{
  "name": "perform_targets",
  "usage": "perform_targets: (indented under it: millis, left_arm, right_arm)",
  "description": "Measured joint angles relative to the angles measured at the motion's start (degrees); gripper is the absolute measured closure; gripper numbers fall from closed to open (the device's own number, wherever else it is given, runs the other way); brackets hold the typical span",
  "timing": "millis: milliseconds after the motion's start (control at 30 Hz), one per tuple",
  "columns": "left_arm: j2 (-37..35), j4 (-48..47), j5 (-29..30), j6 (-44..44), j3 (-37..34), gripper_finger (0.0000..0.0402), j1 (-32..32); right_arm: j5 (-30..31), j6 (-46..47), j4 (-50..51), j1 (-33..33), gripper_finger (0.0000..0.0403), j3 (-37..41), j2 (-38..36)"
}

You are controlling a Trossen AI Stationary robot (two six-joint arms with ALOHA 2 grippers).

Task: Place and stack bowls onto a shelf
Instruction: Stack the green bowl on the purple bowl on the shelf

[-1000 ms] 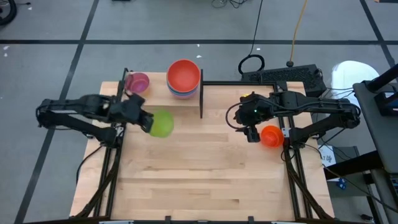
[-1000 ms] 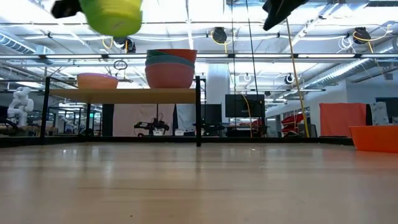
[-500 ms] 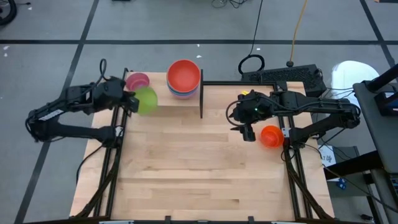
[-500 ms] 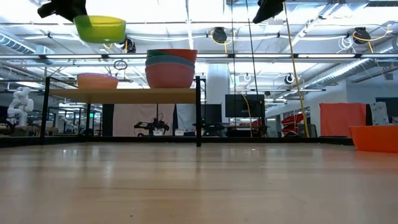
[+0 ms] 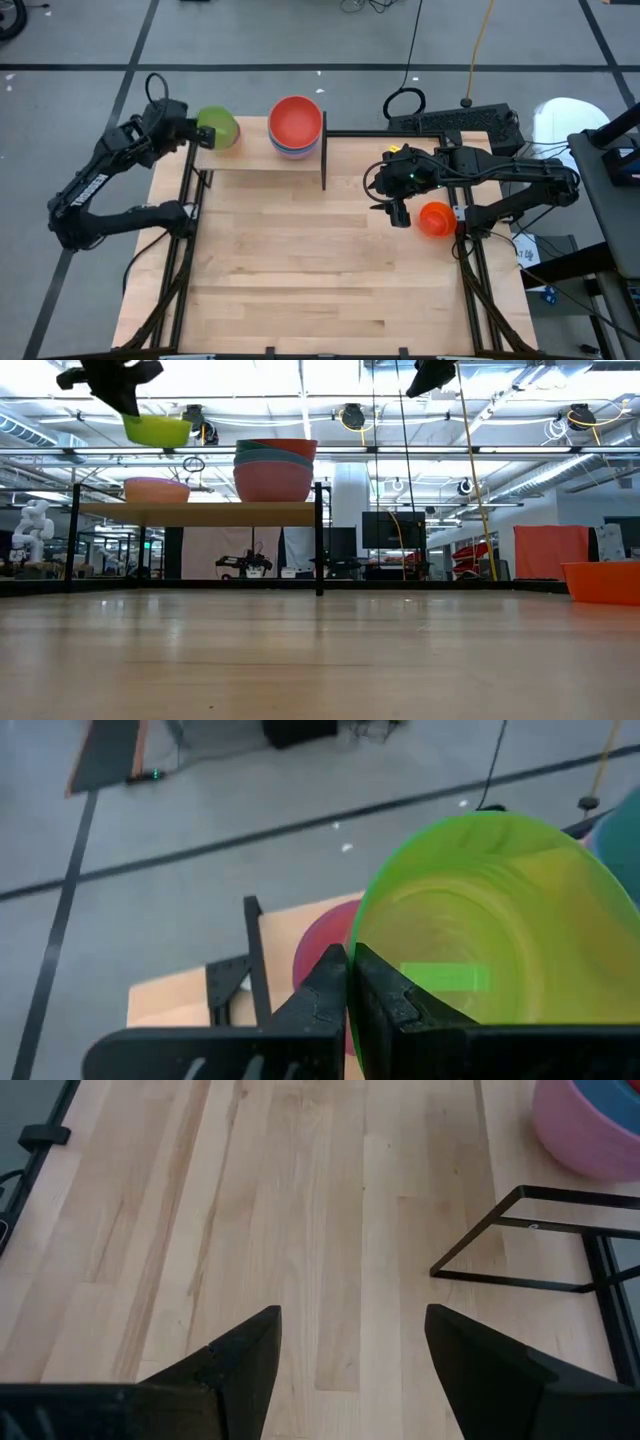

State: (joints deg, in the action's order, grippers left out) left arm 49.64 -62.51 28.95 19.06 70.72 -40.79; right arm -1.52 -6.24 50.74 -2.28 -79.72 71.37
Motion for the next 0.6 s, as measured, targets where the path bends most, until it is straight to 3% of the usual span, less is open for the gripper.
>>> perform_targets:
  millis: [300,600]
  left_arm:
    - [6.8,-0.5,-8.2,-5.2,0.0,0.0397,-10.7]
    - [6.7,-1.5,-9.5,-4.5,0.0,0.0397,-11.7]
  right_arm:
    - [0.0,0.0,0.0,0.0,0.0163,0.0,0.0]
    - [0.0,0.1,0.0,0.0,0.0163,0.0,0.0]
